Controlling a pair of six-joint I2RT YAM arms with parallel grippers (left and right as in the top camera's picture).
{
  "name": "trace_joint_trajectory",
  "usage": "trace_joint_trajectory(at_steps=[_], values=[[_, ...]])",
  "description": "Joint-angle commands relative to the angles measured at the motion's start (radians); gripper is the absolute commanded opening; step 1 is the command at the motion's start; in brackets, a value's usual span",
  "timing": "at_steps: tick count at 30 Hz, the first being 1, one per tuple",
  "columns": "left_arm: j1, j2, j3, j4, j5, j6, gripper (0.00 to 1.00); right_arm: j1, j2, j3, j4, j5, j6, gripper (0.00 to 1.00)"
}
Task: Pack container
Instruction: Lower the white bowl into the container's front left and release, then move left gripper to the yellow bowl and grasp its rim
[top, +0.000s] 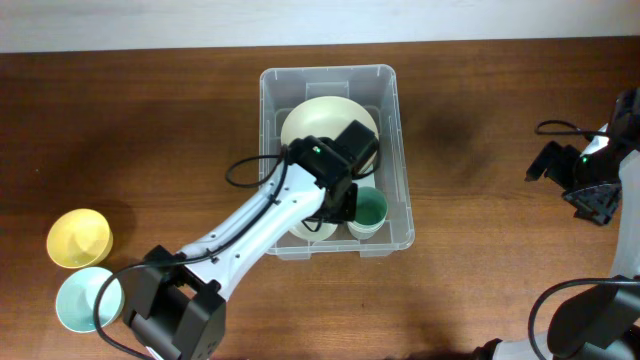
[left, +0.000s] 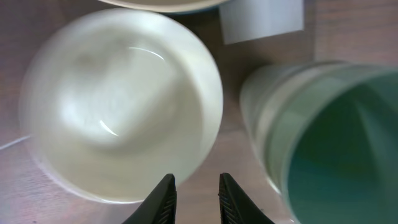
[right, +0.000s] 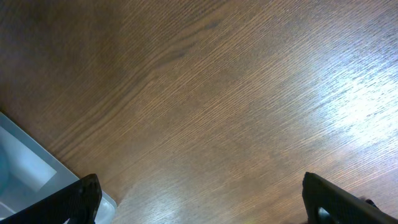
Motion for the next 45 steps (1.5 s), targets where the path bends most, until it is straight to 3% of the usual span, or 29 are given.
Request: trace_joint_trajectory(at_steps=[1,7,8,9,12,15,17,23,33,41,42,44,45], values=[[0.049,-0.021,0.003,-0.018,-0.008,0.017,0.25,0.006,-0.023,-0.007,0.002,-0.002,0.000,0.99],[0.168,-0.179,0.080,-0.072,-0.116,0.063,0.32,0.006,-0.023,-0.007,0.002,-0.002,0.000,0.99],[0.226,-0.242,0.099,-0.081,-0.173,0.063,0.47,0.006,-0.023,-0.007,0.002,-0.002,0.000,0.99],[0.284,-0.295,0.102,-0.079,-0.204,0.063,0.56,0.006,-0.023,-0.007,0.002,-0.002,0.000,0.99],[0.489,-0.397,0.102,-0.076,-0.245,0.063,0.65,0.006,-0.023,-0.007,0.002,-0.002,0.000,0.99],[0.746,-0.399,0.094,-0.075,-0.243,0.089,0.68,0.006,-0.023,-0.007,0.002,-0.002,0.001,0.99],[0.874,-0.355,0.072,-0.068,-0.226,0.089,0.68,0.006,-0.023,-0.007,0.002,-0.002,0.000,0.99],[1.066,-0.136,0.000,-0.014,-0.180,0.089,0.68,0.006,-0.023,-0.007,0.002,-0.002,0.000,0.99],[1.186,0.142,0.000,0.035,-0.177,0.089,0.68,0.006,-0.023,-0.007,0.003,0.002,0.000,0.99],[1.210,0.290,-0.002,0.097,-0.052,0.149,0.68,0.006,-0.023,-0.007,0.003,0.002,0.000,0.99],[1.209,0.301,-0.002,0.102,-0.052,0.149,0.66,0.006,-0.023,-0.007,0.003,0.002,0.000,0.99],[1.209,0.305,-0.002,0.110,-0.052,0.149,0.47,0.006,-0.023,-0.007,0.003,0.002,0.000,0.99],[1.209,0.304,-0.002,0.113,-0.052,0.149,0.41,0.006,-0.023,-0.007,0.002,0.002,0.000,0.99]])
